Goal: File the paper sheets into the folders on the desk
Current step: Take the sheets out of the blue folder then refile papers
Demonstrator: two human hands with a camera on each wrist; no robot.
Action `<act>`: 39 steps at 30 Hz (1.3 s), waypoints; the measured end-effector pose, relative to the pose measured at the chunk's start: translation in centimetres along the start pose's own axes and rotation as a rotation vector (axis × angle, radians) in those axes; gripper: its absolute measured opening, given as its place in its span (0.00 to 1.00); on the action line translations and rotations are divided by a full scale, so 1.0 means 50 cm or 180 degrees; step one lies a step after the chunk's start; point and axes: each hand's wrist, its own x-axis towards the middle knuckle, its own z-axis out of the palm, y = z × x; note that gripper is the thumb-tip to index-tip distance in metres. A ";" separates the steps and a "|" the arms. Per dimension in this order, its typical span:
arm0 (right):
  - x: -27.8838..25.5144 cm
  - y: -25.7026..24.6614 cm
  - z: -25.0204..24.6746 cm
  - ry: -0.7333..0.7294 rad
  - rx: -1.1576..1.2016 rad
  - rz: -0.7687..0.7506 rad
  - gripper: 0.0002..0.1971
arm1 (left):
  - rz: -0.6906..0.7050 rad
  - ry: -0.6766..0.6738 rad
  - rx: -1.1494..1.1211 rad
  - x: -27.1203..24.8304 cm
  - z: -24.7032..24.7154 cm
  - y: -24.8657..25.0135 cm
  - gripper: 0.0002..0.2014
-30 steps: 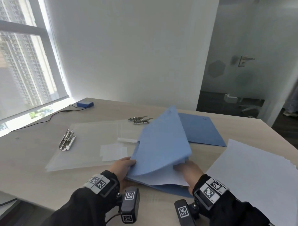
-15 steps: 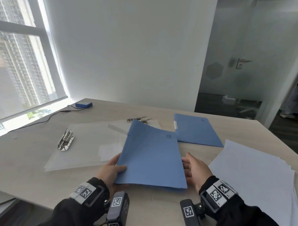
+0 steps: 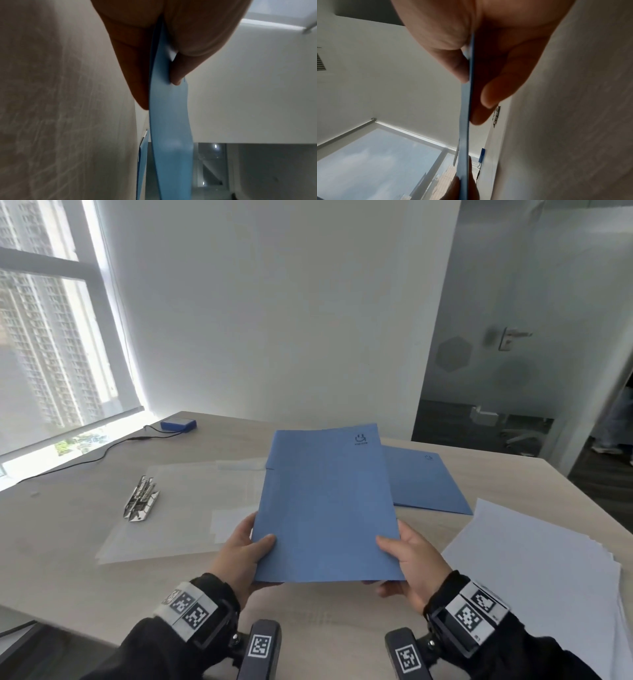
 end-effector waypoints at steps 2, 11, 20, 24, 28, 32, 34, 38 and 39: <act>0.001 -0.004 -0.007 0.0192 -0.0182 -0.0170 0.14 | -0.0165 0.0013 0.0553 0.006 0.005 0.011 0.17; -0.009 -0.006 -0.043 0.0213 -0.0430 -0.0659 0.15 | 0.1171 0.1398 0.3055 0.081 -0.057 0.089 0.16; -0.006 -0.001 -0.044 -0.0063 -0.0194 -0.0730 0.19 | 0.0704 0.0884 0.3477 0.067 -0.067 0.111 0.17; -0.006 -0.004 -0.041 -0.0104 -0.0170 -0.0727 0.18 | 0.0058 0.0644 0.1947 0.051 -0.044 0.104 0.13; 0.000 0.002 -0.032 -0.0115 -0.0027 -0.0684 0.18 | -0.0219 0.0539 0.0284 0.038 -0.006 0.080 0.10; 0.003 0.004 -0.029 0.0016 0.0079 -0.0598 0.16 | -0.0165 0.0650 -0.0229 0.049 0.010 0.054 0.11; 0.003 0.005 -0.031 0.0101 -0.0060 -0.0536 0.18 | -0.0237 0.0590 -0.0533 0.058 0.016 0.045 0.14; 0.007 0.010 -0.049 0.0114 -0.0150 -0.0429 0.18 | -0.0104 0.0437 -0.0581 0.074 0.041 0.027 0.13; 0.007 0.008 -0.053 0.0100 -0.0158 -0.0396 0.18 | -0.0058 0.0430 -0.0560 0.078 0.047 0.024 0.14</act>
